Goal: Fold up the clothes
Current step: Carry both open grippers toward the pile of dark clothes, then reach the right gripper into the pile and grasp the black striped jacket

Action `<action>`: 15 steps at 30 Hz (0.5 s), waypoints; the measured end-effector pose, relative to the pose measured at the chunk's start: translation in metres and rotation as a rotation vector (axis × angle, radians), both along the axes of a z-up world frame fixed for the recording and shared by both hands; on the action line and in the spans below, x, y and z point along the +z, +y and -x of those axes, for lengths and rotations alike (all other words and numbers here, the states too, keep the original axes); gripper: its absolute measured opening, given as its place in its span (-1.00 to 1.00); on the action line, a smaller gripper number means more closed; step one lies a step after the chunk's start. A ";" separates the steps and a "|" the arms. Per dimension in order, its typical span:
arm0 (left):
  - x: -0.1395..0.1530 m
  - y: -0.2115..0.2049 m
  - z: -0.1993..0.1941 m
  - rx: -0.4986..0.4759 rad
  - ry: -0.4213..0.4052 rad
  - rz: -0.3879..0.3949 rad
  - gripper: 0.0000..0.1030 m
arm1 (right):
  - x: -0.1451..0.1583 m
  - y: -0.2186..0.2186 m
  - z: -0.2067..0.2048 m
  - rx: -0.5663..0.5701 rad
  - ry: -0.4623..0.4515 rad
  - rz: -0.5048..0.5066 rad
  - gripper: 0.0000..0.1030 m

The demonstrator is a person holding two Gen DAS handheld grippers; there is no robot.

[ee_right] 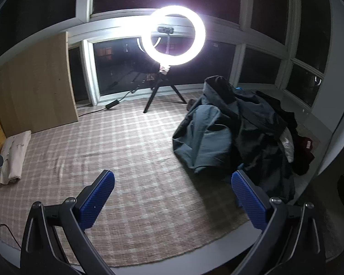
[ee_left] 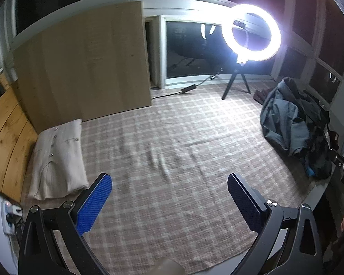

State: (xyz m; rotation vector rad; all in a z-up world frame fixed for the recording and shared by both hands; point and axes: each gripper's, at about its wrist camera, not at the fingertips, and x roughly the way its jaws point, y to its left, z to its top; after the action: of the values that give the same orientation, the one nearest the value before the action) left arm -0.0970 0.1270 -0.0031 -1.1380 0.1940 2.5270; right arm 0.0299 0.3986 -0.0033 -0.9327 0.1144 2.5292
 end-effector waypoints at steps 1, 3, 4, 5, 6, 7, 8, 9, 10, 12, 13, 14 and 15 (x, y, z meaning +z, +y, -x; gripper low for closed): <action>0.000 0.005 0.000 -0.011 -0.003 0.002 0.97 | 0.000 0.003 -0.001 -0.007 -0.001 0.001 1.00; -0.001 0.015 0.001 -0.033 -0.008 0.005 0.97 | 0.001 0.008 -0.003 -0.021 -0.005 0.000 1.00; -0.002 0.019 0.002 -0.044 -0.010 0.007 0.97 | 0.000 0.012 -0.005 -0.028 -0.007 0.000 1.00; -0.002 0.024 0.002 -0.055 -0.013 0.010 0.97 | 0.000 0.015 -0.006 -0.034 -0.007 0.000 1.00; -0.003 0.030 0.002 -0.067 -0.014 0.017 0.97 | 0.000 0.017 -0.007 -0.038 -0.008 0.002 1.00; -0.003 0.034 0.002 -0.078 -0.014 0.022 0.97 | -0.001 0.021 -0.007 -0.042 -0.010 0.005 1.00; -0.003 0.039 0.001 -0.086 -0.012 0.027 0.97 | -0.001 0.024 -0.007 -0.046 -0.011 0.008 1.00; -0.004 0.044 0.000 -0.094 -0.009 0.032 0.97 | -0.002 0.029 -0.008 -0.049 -0.012 0.012 1.00; -0.004 0.049 0.000 -0.101 -0.007 0.037 0.97 | -0.003 0.033 -0.008 -0.052 -0.012 0.015 1.00; -0.004 0.060 0.002 -0.107 -0.010 0.041 0.97 | -0.005 0.041 -0.007 -0.054 -0.012 0.021 1.00; -0.004 0.065 0.003 -0.110 -0.014 0.043 0.97 | -0.006 0.046 -0.007 -0.056 -0.012 0.025 1.00; -0.004 0.071 0.005 -0.112 -0.019 0.046 0.97 | -0.007 0.051 -0.007 -0.057 -0.012 0.029 1.00; -0.004 0.076 0.006 -0.112 -0.021 0.045 0.97 | -0.008 0.057 -0.007 -0.059 -0.013 0.032 1.00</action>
State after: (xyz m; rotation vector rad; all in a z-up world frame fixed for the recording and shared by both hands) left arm -0.1027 0.2032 -0.0069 -1.1374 0.3023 2.4229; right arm 0.0369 0.4558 -0.0114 -0.9435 0.1763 2.4736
